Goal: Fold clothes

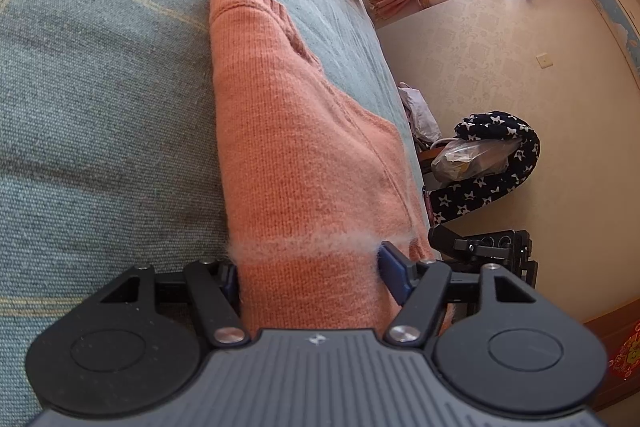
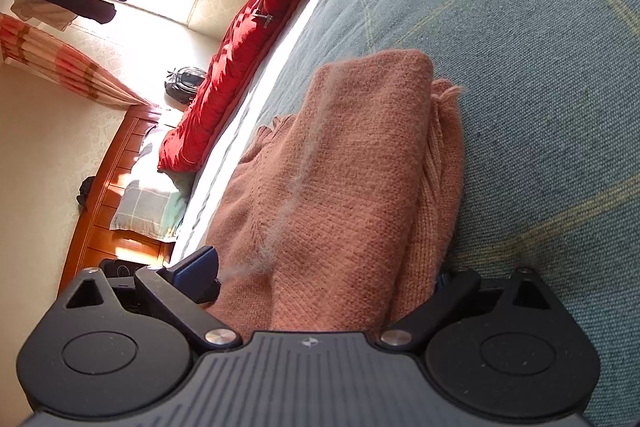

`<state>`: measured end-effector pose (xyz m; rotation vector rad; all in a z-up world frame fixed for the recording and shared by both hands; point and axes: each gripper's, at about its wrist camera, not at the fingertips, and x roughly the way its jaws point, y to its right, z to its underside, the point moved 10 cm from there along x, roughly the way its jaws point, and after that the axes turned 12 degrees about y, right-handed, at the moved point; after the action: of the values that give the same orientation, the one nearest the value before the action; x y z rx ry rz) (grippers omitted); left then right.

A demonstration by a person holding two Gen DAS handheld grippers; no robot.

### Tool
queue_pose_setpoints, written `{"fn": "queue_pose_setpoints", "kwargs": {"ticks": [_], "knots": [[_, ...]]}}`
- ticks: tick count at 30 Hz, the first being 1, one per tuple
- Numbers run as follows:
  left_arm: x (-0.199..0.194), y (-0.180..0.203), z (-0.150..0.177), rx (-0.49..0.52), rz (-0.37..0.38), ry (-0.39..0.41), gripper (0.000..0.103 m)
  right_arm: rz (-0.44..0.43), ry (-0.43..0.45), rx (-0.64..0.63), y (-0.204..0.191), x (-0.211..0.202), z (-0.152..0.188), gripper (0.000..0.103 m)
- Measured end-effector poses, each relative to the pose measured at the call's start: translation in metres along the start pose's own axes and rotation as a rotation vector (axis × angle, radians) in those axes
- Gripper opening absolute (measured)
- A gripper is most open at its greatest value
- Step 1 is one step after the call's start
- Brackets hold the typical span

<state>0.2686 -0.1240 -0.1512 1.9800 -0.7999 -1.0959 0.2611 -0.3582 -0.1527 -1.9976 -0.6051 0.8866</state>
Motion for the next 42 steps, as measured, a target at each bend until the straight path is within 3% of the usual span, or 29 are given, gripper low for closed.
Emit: {"fn": "queue_pose_setpoints", "kwargs": {"ticks": [3,5,27,42], "knots": [[0.001,-0.001,0.000,0.000,0.002,0.000,0.068,0.024,0.011,0.016,0.010,-0.005,-0.002,0.071],[0.001,0.000,0.000,0.001,0.001,0.000,0.068,0.018,0.015,0.033,0.015,-0.008,-0.002,0.068],[-0.007,0.005,0.002,0.025,-0.008,0.012,0.064,0.013,-0.045,0.014,0.008,-0.024,0.007,0.061],[-0.010,0.011,0.004,0.047,-0.038,0.039,0.059,0.003,-0.028,-0.050,-0.003,-0.027,0.012,0.064]]}}
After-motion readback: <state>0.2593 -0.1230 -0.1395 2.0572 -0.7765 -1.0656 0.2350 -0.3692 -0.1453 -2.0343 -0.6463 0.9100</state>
